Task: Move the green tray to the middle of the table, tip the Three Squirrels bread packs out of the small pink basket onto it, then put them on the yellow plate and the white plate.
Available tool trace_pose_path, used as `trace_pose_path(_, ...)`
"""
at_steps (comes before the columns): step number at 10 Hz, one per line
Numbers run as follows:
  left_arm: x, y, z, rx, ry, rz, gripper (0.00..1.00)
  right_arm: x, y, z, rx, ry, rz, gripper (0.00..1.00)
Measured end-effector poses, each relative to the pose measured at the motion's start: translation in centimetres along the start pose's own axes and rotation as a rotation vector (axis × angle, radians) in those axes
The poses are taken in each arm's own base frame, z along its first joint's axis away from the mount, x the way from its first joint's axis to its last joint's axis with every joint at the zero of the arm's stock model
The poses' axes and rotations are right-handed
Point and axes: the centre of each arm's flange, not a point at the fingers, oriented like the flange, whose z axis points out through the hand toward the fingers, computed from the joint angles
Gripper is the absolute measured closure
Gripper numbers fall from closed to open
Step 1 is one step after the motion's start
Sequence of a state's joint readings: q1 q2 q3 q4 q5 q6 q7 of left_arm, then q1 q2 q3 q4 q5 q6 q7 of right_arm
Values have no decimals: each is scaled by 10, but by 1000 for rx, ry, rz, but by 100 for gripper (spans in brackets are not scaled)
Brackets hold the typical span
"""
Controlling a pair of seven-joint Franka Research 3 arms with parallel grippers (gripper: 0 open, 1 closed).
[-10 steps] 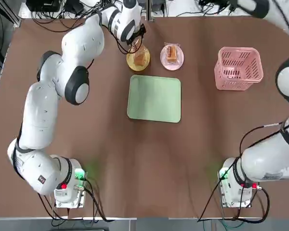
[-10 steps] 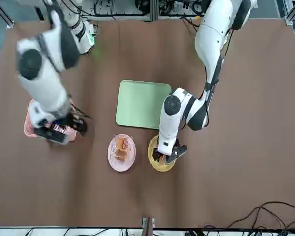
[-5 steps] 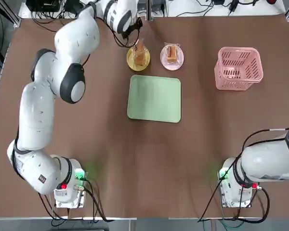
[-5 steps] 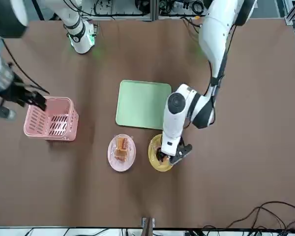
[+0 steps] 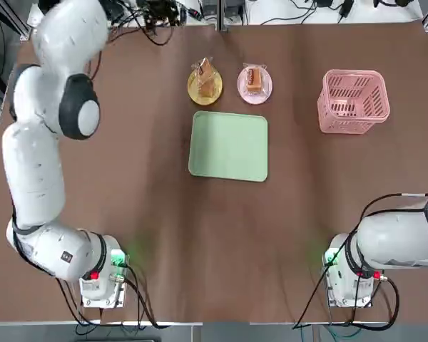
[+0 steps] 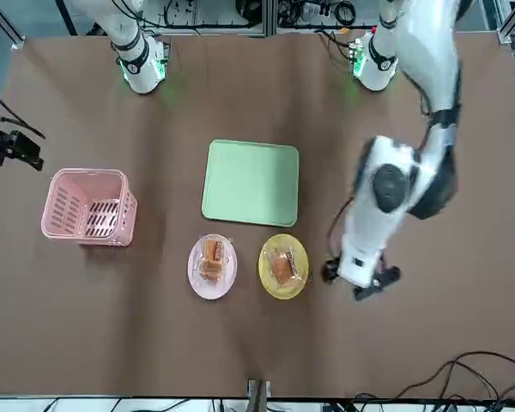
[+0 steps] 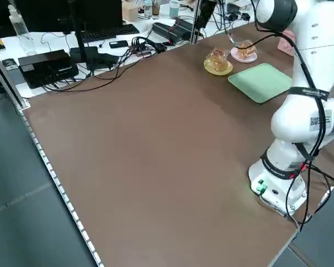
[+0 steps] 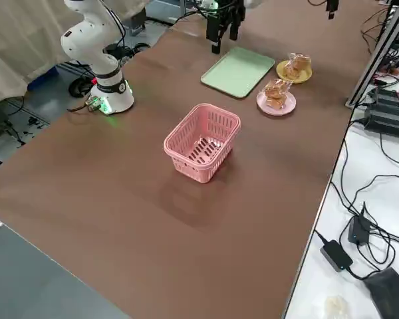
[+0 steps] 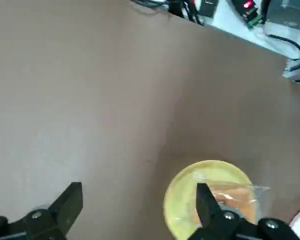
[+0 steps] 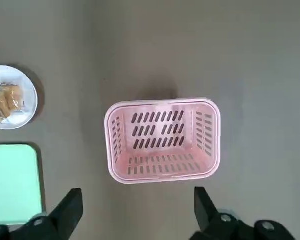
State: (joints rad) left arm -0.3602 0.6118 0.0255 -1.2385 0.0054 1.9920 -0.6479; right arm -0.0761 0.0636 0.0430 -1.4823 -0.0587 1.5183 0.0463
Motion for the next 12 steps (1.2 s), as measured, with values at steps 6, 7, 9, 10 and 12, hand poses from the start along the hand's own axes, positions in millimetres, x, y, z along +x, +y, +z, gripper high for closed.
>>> trace_pose_path(6,44,-146,-90,13,-144,309,0,7,-4,6,17,5,-27,1)
trace_pose_path(7,37,-151,-105,16,-167,337,0,7,-6,5,17,7,-30,1)
trace_pose_path(9,17,-157,-129,16,-186,361,0,7,-8,5,18,8,-33,1)
trace_pose_path(10,1,-161,-143,13,-184,373,0,7,-9,4,18,9,-34,1)
trace_pose_path(12,-39,-171,-172,1,-159,400,0,7,-10,4,18,9,-37,1)
